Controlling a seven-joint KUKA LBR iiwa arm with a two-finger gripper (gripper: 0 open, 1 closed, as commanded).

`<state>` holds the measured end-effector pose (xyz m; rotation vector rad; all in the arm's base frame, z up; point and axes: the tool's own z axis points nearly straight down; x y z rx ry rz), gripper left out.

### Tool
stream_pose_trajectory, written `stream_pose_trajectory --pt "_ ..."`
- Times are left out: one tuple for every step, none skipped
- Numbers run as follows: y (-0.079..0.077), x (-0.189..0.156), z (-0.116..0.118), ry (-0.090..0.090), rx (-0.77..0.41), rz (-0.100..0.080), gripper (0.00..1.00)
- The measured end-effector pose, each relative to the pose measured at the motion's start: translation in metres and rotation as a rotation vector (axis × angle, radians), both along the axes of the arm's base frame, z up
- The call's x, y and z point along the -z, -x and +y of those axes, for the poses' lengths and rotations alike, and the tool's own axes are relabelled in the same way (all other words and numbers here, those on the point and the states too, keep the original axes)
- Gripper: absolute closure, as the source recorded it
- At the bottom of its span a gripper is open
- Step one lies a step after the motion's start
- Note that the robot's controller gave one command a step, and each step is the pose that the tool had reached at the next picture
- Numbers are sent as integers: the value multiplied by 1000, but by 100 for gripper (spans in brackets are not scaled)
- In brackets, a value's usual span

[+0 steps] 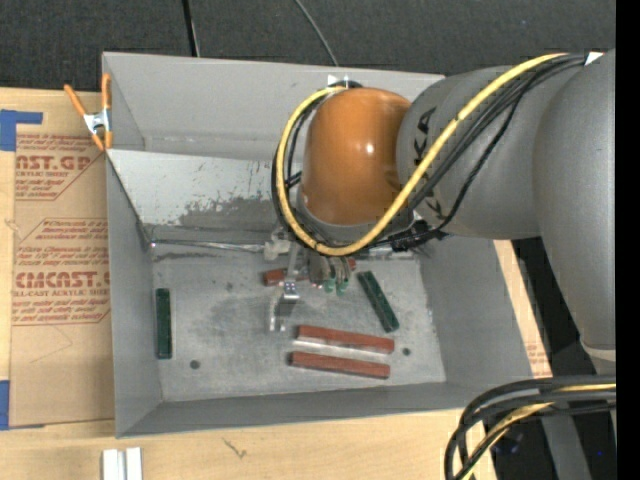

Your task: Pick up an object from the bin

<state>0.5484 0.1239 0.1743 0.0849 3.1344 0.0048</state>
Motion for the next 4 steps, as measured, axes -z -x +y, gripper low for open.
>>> stream_pose_trajectory --pt "-2 22 -16 3 29 12 0" --pt "8 53 -29 0 51 -2 0" --pt "36 88 -55 3 -8 8 0" --pt "46 95 -68 0 105 6 0"
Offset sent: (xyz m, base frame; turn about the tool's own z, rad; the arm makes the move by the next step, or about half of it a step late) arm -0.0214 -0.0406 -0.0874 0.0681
